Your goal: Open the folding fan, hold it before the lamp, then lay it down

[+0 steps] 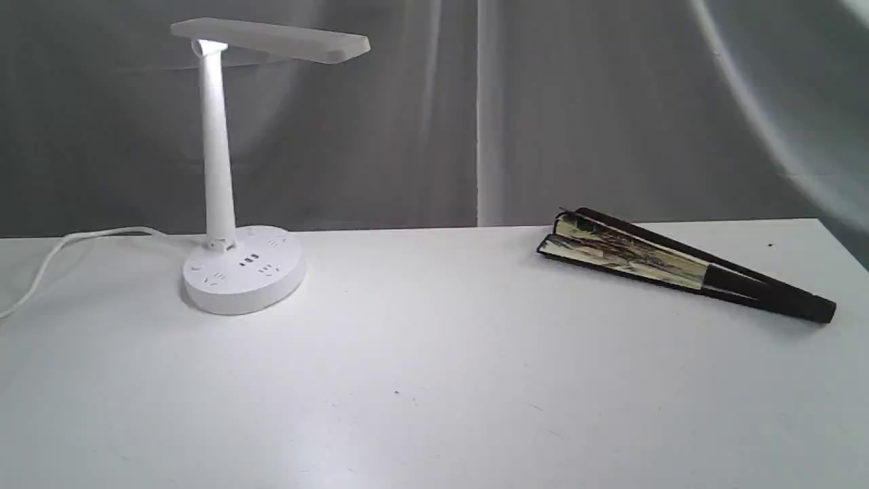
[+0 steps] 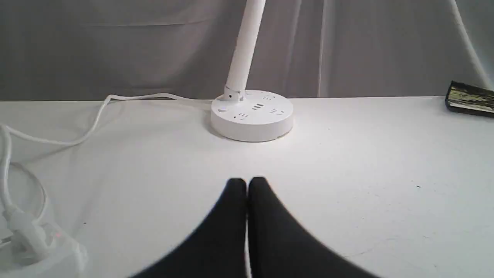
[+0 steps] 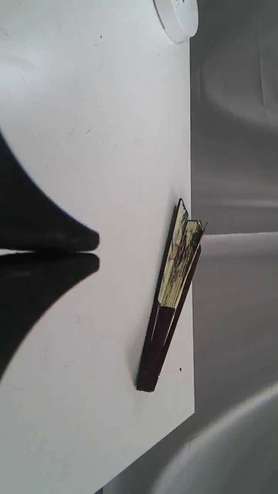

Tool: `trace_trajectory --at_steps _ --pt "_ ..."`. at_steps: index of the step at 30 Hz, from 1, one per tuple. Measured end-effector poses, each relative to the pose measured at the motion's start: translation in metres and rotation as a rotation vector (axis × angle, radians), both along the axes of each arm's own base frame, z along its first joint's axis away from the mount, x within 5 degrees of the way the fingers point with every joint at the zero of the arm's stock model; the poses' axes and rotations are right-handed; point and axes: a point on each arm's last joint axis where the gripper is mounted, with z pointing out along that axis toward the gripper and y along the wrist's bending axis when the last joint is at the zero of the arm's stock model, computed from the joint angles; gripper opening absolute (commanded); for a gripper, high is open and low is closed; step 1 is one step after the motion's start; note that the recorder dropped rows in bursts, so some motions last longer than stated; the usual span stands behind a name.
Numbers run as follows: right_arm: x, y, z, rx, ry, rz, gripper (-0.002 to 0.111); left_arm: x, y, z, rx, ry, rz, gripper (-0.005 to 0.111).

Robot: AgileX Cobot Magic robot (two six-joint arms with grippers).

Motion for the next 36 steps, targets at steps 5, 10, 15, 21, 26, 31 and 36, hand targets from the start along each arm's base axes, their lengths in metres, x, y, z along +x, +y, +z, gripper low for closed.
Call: trace_trajectory --at_steps 5,10,15,21,26,31,36 --pt "0.0 0.0 0.0 0.0 0.0 0.0 0.0 0.0 0.0 0.0 0.0 0.0 0.0 0.0" --pt "0.0 0.0 0.0 0.0 0.0 0.0 0.0 0.0 0.0 0.0 0.0 0.0 0.0 0.0" --pt "0.0 0.0 0.0 0.0 0.0 0.0 0.0 0.0 0.0 0.0 0.0 0.0 0.0 0.0" --pt "0.0004 0.0 0.0027 0.002 -0.03 0.0 0.0 0.0 0.0 0.0 0.0 0.0 0.0 0.0" --pt "0.0007 0.0001 0.0048 0.004 -0.053 0.0 0.0 0.0 0.0 0.0 0.0 0.0 0.0 0.0" --pt "0.0007 0.0005 0.0057 0.047 -0.059 -0.001 0.0 0.0 0.0 0.0 0.0 0.0 0.0 0.0" --pt "0.0007 0.0024 0.0074 0.218 -0.062 -0.001 0.0 0.0001 0.0003 0.0002 0.013 -0.003 0.001 0.0"
